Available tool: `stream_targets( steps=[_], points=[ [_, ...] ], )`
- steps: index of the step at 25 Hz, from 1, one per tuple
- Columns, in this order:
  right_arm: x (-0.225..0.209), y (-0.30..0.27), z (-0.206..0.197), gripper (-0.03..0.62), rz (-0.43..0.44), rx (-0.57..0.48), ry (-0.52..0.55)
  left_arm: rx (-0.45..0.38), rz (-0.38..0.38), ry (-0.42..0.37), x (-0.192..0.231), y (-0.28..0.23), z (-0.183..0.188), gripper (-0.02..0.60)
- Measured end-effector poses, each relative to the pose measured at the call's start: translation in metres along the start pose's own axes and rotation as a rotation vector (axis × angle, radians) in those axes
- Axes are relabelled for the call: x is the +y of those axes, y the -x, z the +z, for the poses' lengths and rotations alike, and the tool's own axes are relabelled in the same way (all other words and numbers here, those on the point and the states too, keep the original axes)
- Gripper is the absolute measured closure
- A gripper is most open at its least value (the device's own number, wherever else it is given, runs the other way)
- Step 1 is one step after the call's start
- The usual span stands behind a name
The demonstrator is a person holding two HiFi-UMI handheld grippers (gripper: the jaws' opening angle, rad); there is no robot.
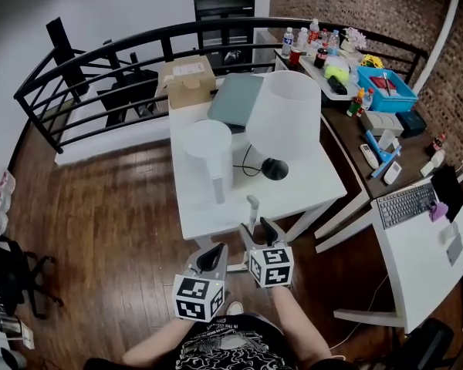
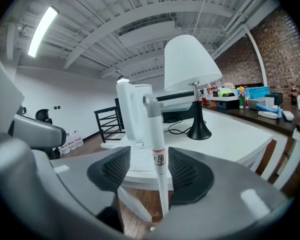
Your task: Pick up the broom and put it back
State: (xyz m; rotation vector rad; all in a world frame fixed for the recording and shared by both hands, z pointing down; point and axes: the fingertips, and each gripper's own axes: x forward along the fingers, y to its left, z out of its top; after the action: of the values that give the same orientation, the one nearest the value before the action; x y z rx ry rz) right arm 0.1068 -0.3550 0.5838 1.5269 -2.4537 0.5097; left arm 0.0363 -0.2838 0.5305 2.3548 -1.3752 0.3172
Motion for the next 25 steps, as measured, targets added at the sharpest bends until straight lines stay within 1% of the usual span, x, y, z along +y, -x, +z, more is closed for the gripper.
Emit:
stream_targets(
  steps=[5,15,17,19,25],
  points=[
    [-0.009,-0.016,-0.002,0.387,-0.003,0.020,0.012,0.002,0.009,0.004,0.006,-0.003,0.000,0.577],
    [-0.013,-0.044,-0.008,0.395,-0.015,0.056,0.038,-0.013,0.054,0.027,0.027,0.002,0.005,0.578],
    [-0.013,-0.044,-0.009,0.424,-0.024,0.057,0.043,-0.017,0.060,0.033,0.030,0.004,0.006,0.578],
    [-0.014,-0.043,-0.009,0.491,-0.035,0.050,0.046,-0.019,0.064,0.033,0.031,0.006,0.006,0.577],
    [-0.015,-0.037,-0.011,0.496,-0.048,0.033,0.059,-0.018,0.066,0.038,0.030,0.010,0.002,0.577]
  ],
)
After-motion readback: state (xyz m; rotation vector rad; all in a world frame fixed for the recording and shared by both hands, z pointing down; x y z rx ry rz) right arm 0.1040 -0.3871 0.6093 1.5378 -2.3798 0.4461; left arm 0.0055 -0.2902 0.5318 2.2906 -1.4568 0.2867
